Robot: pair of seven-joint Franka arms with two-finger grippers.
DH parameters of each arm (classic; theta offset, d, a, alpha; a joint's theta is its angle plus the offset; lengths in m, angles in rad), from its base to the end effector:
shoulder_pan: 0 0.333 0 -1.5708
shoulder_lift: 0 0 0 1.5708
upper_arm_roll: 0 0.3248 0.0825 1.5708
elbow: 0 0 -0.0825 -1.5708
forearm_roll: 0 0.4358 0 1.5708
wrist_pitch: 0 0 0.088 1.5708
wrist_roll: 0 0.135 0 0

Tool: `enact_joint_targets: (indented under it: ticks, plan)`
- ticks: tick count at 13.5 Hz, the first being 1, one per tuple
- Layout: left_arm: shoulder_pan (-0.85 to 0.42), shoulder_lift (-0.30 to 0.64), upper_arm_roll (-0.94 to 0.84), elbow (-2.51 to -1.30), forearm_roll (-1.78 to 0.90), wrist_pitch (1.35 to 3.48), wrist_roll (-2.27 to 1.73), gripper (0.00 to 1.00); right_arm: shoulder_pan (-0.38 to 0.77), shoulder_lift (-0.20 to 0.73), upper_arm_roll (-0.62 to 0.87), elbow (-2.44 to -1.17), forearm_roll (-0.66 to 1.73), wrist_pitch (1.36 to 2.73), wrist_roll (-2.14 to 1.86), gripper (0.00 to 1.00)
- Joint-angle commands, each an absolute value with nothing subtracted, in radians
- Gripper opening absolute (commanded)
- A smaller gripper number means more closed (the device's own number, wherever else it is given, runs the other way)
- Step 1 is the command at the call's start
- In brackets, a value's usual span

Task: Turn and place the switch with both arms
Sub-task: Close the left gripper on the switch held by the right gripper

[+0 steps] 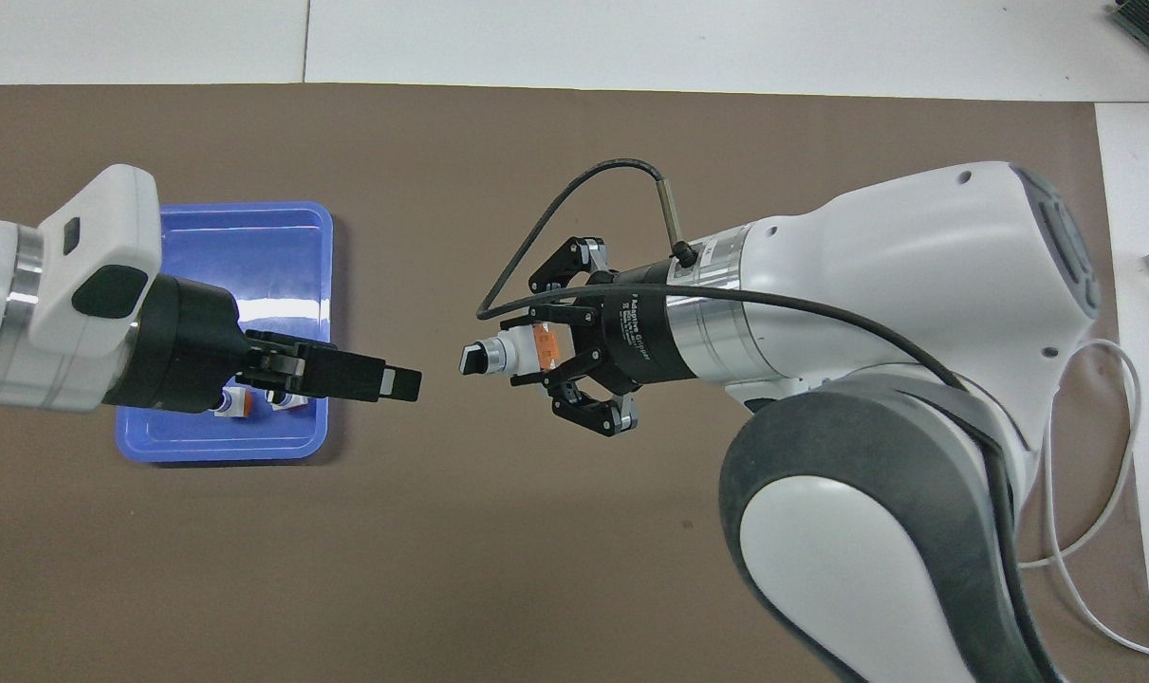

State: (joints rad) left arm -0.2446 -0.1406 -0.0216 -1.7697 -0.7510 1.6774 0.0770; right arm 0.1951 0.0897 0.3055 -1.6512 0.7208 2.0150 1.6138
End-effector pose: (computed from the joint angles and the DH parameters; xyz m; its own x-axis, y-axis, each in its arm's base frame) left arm 0.5297 -0.2335 0.6258 0.9664 -0.2468 0.0721 -0.2293 -0.7008 0.6754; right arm 0.5722 0.3680 0.5753 0.2138 -0.7040 -0.6773 -0.9767 -0.1691 -0.1325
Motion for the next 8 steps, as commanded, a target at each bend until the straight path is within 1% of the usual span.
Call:
enact_joint_targets:
  ticks: [1, 5, 6, 8]
  plan:
    - [-0.258, -0.172, -0.038, -1.818, -0.773, 1.765, 0.057, 0.61, 0.192, 0.091, 0.313, -1.647, 0.730, 2.029, 1.634, 0.00]
    - [-0.285, -0.172, -0.069, -1.842, -0.775, 1.900, 0.015, 0.59, 0.192, 0.091, 0.313, -1.647, 0.729, 2.029, 1.634, 0.00]
    - [-0.285, -0.172, -0.075, -1.845, -0.776, 1.904, 0.014, 0.57, 0.192, 0.091, 0.313, -1.647, 0.727, 2.029, 1.634, 0.00]
    - [-0.285, -0.176, -0.075, -1.848, -0.779, 1.904, 0.014, 0.56, 0.192, 0.091, 0.313, -1.649, 0.727, 2.029, 1.634, 0.00]
